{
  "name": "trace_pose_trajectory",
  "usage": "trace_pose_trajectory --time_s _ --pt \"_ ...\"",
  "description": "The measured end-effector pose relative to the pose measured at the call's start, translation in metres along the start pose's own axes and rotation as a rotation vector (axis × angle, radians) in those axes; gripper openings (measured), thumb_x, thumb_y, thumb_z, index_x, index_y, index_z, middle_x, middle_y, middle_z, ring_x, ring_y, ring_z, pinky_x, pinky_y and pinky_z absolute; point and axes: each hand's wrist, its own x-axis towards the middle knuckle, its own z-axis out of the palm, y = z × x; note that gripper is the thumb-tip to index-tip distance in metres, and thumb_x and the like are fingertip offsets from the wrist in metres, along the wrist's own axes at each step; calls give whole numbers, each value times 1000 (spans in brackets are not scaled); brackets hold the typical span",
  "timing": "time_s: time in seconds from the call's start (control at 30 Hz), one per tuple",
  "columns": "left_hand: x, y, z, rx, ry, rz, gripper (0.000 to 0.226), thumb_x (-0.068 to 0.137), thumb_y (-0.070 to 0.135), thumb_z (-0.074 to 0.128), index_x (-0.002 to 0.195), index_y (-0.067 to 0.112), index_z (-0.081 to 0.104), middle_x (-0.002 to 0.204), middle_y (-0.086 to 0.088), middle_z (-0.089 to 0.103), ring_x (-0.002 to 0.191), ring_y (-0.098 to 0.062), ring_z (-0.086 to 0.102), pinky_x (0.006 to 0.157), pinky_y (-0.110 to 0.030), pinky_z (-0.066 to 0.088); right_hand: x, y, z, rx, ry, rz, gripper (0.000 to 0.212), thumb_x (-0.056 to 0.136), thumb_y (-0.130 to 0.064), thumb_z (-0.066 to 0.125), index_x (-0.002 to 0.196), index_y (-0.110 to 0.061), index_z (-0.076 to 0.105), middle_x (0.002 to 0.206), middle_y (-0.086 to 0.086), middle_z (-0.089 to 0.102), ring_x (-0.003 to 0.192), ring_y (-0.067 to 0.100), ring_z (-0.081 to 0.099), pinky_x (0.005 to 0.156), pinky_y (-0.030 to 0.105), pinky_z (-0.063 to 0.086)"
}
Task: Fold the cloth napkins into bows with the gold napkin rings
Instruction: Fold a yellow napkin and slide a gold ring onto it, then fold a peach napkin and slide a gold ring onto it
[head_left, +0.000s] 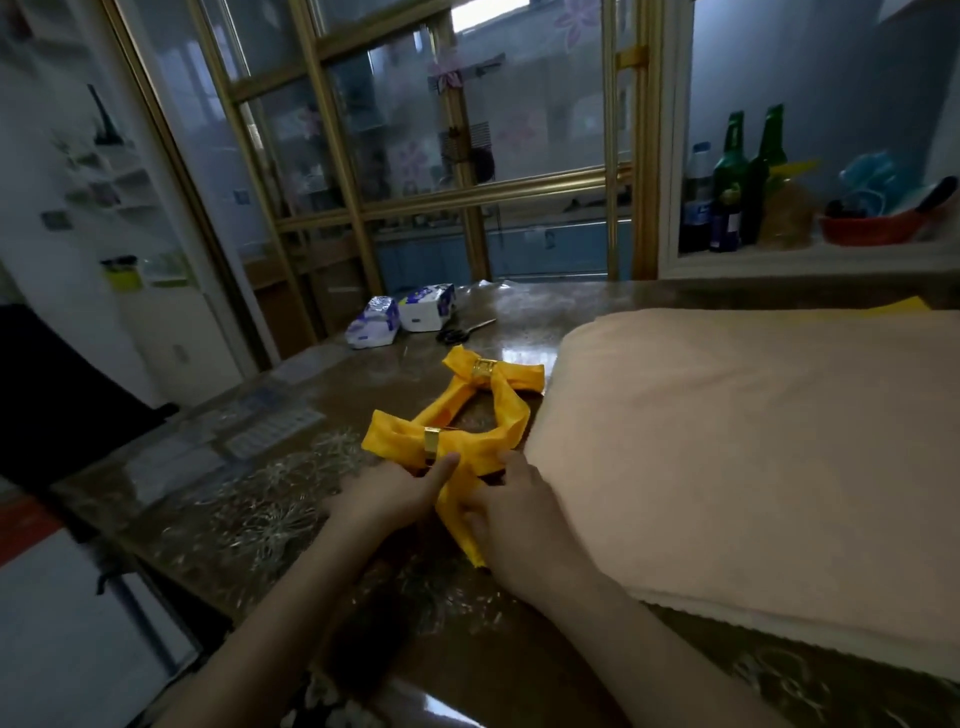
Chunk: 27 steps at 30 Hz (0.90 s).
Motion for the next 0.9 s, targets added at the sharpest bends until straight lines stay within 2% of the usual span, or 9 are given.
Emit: trace_pose_trajectory --time_s 0.1,0.2,0.27,0.33,0.57,0.67,0.77,0.83,0.9 --pt "-8 13 6 88 -54 -74 119 48 98 7 118 17 59 130 -20 51 120 -40 47 101 -60 34 -5 -1 -1 -81 -37 -47 31 98 -28 43 123 -23 60 147 5 25 126 24 33 104 37 31" --pt "-21 32 8 106 -29 -131 87 86 72 19 144 8 29 154 -21 13 142 -39 9 110 -63 5 -5 -1 -1 -38 -6 -70 30 97 -26 43 119 -23 62 135 5 42 120 22 37 100 36 35" --pt "-18 39 9 133 -11 -123 79 92 64 15 149 10 11 157 -16 -5 144 -34 -10 111 -59 -7 -5 2 -1 -1 41 -51 29 95 -23 45 118 -20 61 128 4 49 114 21 43 98 37 40" --pt "-11 43 8 163 -21 -108 80 92 65 10 150 10 7 156 -16 -9 143 -33 -15 111 -57 -13 -1 6 -2 29 82 -22 27 94 -20 46 116 -18 62 122 4 53 109 21 45 95 37 42" --pt "-6 36 -9 232 -45 -59 98 82 76 24 150 11 -3 157 -16 -5 143 -37 -5 111 -61 -2 -10 23 -27 198 156 109 23 93 -13 49 108 -17 65 121 3 54 113 18 46 97 31 41" --pt "-15 20 -17 308 -102 -39 106 78 78 35 149 6 4 156 -19 4 143 -37 6 114 -57 13 -38 45 -51 179 132 79 22 92 -11 50 106 -20 65 118 -3 54 113 12 46 97 27 39" --pt "-35 12 -27 313 -205 -20 105 78 75 41 149 6 7 155 -19 11 141 -36 18 111 -50 28 -79 74 -86 83 82 49 20 91 -10 54 99 -24 64 105 -11 52 105 7 48 87 16 37" --pt "-58 22 -32 370 -174 -2 101 81 71 45 149 7 6 155 -20 9 141 -37 17 111 -54 26 -107 93 -110 25 67 92 20 91 -9 55 97 -26 64 103 -12 53 100 5 50 79 7 35" --pt "-86 48 -33 456 -66 109 95 85 66 43 150 10 4 156 -17 2 144 -36 1 113 -58 13 -128 116 -135 24 91 185 20 92 -12 54 99 -29 61 105 -12 52 96 3 49 74 9 35"
